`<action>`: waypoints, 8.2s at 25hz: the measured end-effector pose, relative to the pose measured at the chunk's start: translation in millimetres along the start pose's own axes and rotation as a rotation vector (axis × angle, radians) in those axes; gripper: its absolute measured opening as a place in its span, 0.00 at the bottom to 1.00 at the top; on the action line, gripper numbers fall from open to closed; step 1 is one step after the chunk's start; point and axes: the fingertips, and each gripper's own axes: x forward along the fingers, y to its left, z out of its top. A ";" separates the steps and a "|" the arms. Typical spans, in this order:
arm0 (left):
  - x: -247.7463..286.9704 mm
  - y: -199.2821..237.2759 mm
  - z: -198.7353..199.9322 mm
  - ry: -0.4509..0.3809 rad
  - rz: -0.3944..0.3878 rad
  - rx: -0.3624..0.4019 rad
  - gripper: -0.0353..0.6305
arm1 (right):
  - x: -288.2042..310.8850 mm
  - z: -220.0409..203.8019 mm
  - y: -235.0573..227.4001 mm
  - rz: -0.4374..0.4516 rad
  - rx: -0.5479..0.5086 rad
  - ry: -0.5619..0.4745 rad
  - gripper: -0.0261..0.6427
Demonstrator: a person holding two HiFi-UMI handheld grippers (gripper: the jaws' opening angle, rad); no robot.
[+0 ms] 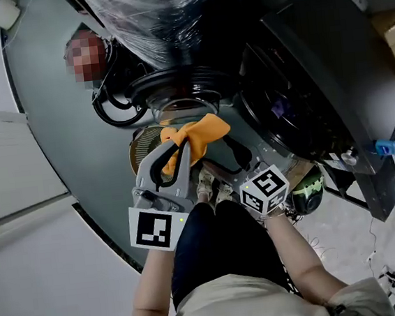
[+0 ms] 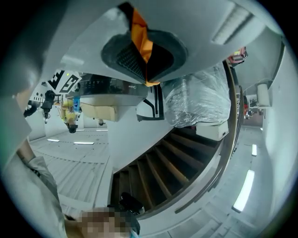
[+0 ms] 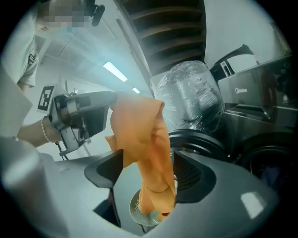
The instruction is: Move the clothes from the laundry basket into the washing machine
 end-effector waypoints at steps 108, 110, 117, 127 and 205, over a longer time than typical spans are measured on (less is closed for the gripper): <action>258.4 -159.6 -319.9 0.159 -0.492 -0.292 0.32 | -124.4 -120.3 -338.7 -0.842 0.304 -0.406 0.08; 268.6 -158.8 -328.0 0.127 -0.490 -0.277 0.28 | -115.6 -128.7 -349.4 -0.839 0.284 -0.386 0.08; 291.5 -156.9 -360.3 0.098 -0.485 -0.258 0.11 | -95.5 -172.2 -374.6 -0.835 0.271 -0.299 0.08; 308.4 -174.5 -397.2 0.125 -0.523 -0.167 0.06 | -103.5 -181.1 -411.6 -0.884 0.248 -0.351 0.08; 286.6 -164.7 -480.8 0.264 -0.515 -0.215 0.07 | -57.7 -314.5 -440.8 -1.040 0.519 -0.222 0.15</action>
